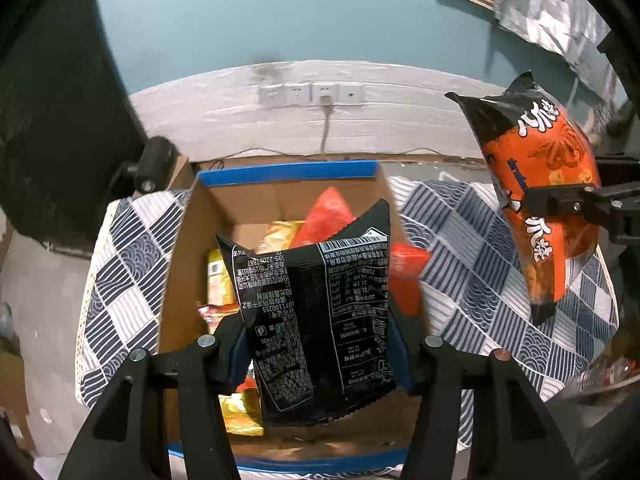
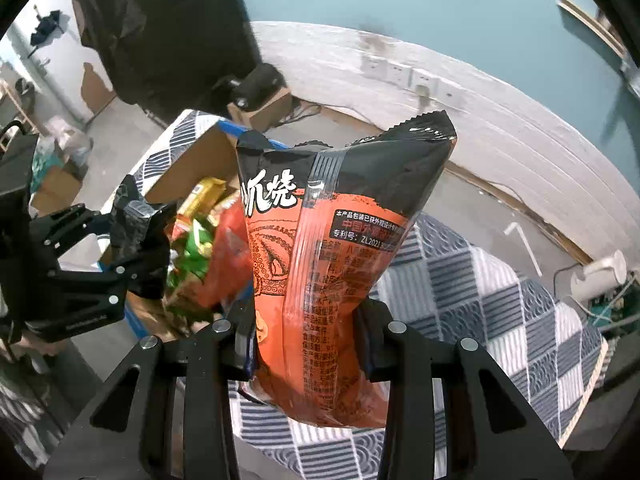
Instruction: Organize snacks
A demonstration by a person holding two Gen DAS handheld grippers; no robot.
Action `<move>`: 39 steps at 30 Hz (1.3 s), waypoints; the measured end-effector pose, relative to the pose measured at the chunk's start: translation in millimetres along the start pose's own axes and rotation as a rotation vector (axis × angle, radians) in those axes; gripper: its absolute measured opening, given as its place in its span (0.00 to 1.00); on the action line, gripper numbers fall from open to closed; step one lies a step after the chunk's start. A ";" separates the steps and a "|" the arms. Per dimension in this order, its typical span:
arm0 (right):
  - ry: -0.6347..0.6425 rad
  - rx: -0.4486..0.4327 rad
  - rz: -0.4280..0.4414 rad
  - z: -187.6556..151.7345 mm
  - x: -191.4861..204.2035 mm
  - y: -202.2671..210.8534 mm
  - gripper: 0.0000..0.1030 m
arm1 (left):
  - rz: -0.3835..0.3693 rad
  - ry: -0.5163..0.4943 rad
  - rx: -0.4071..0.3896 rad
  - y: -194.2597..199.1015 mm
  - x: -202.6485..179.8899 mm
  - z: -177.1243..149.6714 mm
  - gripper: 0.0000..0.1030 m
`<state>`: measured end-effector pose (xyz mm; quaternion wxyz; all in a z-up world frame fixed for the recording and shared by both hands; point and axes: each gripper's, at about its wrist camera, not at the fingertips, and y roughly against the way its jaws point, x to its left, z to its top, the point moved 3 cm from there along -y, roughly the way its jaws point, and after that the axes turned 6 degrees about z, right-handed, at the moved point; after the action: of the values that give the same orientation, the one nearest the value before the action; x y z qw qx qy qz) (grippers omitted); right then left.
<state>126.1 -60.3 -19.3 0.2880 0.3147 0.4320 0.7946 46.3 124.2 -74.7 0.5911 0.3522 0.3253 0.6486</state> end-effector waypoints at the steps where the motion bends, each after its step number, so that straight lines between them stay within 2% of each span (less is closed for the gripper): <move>1: 0.002 0.003 0.004 3.1 3.0 -3.4 0.34 | 0.005 0.008 0.004 -2.3 5.7 -0.7 0.56; 9: 0.019 0.041 0.046 35.3 32.9 -36.1 0.34 | 0.017 0.082 0.030 -14.4 43.3 -3.9 0.56; 21: 0.048 0.109 0.061 60.9 68.9 -84.1 0.34 | 0.049 0.140 0.061 -29.6 74.5 -8.7 0.56; 24: 0.051 0.119 0.076 64.4 74.3 -91.4 0.36 | 0.046 0.154 0.072 -32.3 76.4 -9.3 0.60; 26: 0.043 0.120 0.084 66.5 75.0 -92.3 0.41 | 0.047 0.164 0.070 -31.4 76.7 -9.5 0.65; 28: 0.044 0.088 0.093 68.9 78.2 -85.9 0.57 | 0.057 0.167 0.060 -28.6 77.4 -8.7 0.71; 29: 0.048 0.071 0.091 69.8 80.0 -81.9 0.59 | 0.061 0.163 0.051 -25.8 76.9 -8.8 0.74; 39: 0.027 -0.004 0.069 59.1 71.7 -41.0 0.59 | 0.067 0.123 -0.010 7.6 63.1 -5.6 0.79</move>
<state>132.4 40.8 -11.5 0.2554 0.3181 0.4233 0.8090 34.2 186.3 -66.7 0.5498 0.3193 0.3461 0.6899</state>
